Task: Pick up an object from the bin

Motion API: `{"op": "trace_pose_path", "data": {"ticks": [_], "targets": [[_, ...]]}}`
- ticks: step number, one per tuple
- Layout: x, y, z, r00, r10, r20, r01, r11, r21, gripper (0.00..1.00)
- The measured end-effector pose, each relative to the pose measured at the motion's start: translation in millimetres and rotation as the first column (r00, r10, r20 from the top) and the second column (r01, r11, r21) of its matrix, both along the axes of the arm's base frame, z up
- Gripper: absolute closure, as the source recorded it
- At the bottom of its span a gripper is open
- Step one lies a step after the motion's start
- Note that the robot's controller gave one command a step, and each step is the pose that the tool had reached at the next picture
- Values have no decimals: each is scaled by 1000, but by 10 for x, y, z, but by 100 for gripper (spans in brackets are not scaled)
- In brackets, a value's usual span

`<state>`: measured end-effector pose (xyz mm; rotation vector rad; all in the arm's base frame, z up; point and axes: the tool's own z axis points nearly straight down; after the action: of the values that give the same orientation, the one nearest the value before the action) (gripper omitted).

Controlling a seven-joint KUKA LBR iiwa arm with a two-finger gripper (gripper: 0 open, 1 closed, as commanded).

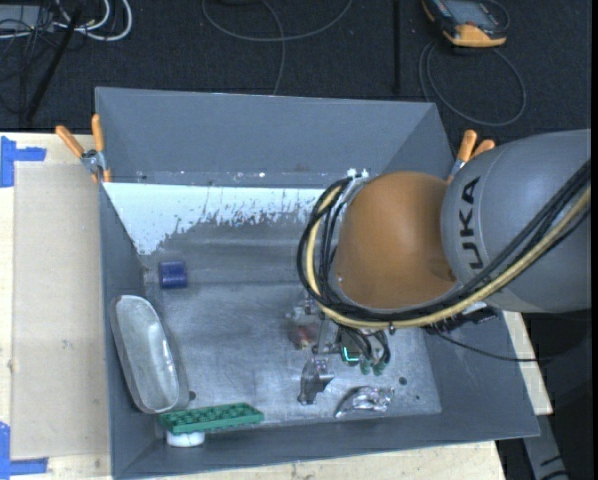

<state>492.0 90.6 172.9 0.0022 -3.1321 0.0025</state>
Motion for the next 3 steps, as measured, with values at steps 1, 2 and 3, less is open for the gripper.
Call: {"op": "trace_pose_path", "data": {"ticks": [1,2,3], "targets": [[453,-659,-1001,976,218,13,-218,976,3,0],[594,-1130,-1003,951,308,17,-308,951,2,0],[654,-831,-1003,891,454,14,-454,891,-2,0]]}}
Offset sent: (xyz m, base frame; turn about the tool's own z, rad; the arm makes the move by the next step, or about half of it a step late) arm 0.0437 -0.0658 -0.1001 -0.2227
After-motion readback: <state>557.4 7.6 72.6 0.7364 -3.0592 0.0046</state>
